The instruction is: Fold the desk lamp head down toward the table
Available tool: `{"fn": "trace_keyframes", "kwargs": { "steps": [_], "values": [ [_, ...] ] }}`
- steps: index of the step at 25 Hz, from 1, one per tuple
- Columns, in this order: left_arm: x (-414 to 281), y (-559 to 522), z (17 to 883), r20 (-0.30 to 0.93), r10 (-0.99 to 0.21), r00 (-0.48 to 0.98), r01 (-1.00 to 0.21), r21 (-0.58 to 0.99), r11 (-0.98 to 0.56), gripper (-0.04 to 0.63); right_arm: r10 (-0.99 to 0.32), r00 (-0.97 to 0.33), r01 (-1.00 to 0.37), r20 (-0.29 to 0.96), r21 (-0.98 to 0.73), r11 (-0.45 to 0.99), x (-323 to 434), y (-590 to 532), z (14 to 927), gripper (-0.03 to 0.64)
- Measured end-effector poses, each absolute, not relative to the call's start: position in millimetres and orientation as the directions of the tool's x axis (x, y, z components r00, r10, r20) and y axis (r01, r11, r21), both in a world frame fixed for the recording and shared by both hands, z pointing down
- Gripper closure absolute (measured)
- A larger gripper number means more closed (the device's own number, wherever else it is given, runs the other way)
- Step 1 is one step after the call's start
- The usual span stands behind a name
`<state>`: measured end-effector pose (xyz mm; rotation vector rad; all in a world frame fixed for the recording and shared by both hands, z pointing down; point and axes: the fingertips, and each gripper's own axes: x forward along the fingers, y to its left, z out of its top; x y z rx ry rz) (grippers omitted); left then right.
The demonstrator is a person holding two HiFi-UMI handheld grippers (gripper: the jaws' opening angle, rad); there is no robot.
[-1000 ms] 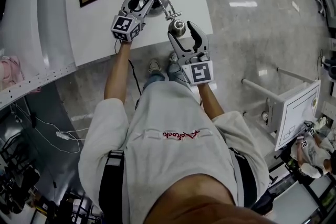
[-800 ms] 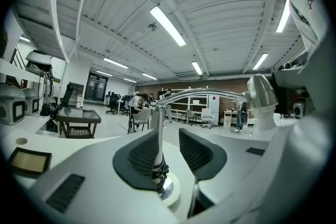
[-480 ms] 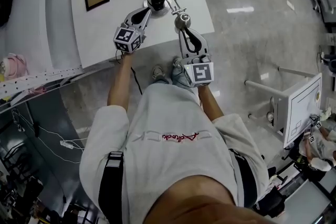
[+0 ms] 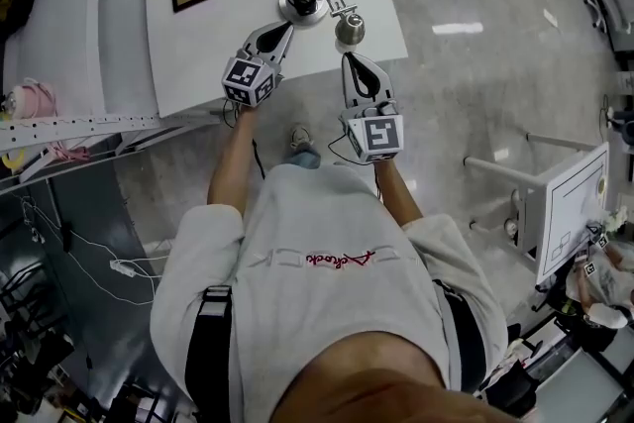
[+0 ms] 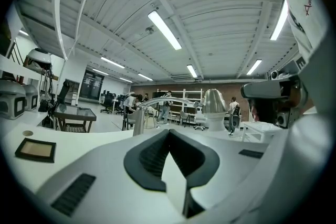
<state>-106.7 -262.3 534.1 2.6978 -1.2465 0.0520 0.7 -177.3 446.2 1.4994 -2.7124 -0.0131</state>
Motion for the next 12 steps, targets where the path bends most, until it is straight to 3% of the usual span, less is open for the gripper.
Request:
{"fn": "trace_keyframes", "kwargs": {
  "steps": [12],
  "values": [
    [-68.6,-162.8,507.6,0.067,-0.79,0.609,-0.792,0.095,-0.603,0.568,-0.826,-0.564,-0.826,-0.002,0.002,0.564,36.6,-110.0,447.7,0.588]
  ]
}}
